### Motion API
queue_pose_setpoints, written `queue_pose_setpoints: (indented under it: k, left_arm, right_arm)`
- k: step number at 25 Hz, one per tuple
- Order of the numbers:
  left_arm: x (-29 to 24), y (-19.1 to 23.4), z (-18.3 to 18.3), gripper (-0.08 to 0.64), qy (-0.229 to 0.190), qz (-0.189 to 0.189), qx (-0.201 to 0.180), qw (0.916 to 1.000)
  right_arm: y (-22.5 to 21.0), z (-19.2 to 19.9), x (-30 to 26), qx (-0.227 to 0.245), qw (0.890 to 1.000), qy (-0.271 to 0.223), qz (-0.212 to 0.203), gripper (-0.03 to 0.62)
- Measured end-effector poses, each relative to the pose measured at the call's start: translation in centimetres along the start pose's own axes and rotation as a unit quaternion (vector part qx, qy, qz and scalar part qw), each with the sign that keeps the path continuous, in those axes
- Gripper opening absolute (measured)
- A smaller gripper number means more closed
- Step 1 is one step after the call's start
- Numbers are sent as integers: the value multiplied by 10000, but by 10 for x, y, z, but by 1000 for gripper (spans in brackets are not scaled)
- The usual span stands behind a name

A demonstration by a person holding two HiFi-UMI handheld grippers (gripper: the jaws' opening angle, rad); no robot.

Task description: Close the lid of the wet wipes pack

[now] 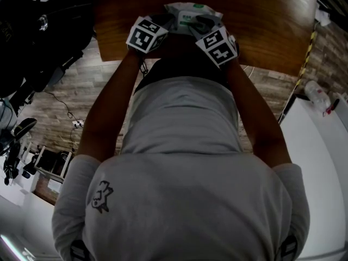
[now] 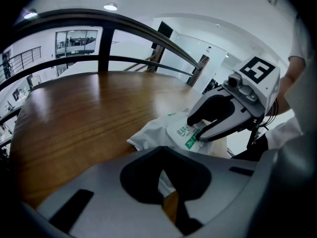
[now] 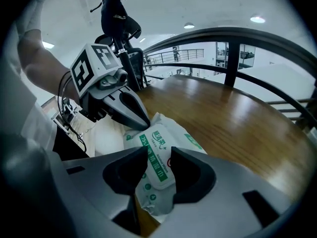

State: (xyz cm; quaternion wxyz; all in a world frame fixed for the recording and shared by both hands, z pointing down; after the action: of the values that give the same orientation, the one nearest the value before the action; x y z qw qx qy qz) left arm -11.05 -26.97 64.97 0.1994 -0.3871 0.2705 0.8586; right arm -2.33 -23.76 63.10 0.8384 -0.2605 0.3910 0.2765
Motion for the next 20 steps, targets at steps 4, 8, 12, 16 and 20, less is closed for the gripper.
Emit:
queue_pose_setpoints:
  k: [4, 8, 12, 16, 20]
  left_arm:
    - [-1, 1, -1, 12, -42, 6, -24, 10000]
    - [-1, -1, -2, 12, -21, -10, -94, 10000]
    - [-2, -1, 0, 12, 126, -20, -151, 9998]
    - [-1, -3, -4, 12, 39, -28, -158, 9999]
    - [0, -1, -1, 12, 78, -28, -72, 9999]
  right_arm:
    - [1, 3, -5, 137, 9998, 13, 108, 161]
    - [0, 4, -4, 235, 9996, -3, 179, 162]
    - [0, 5, -4, 361, 9989, -116, 269, 163]
    - [1, 5, -3, 382, 9986, -190, 308, 163]
    - [0, 4, -1, 268, 9989, -333, 216, 161]
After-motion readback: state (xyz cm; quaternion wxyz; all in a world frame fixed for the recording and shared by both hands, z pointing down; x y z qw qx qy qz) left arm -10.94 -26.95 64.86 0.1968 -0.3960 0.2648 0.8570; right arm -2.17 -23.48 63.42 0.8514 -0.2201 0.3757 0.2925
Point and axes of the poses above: the fingertips, and each gripper's own axes: x backward along the fingers, y to its left, z out of its underside, the point moved 3 cm from there along x, backward along the fingers, and after that the axes turned 2 degrees about -x, right-handed, at the moved point
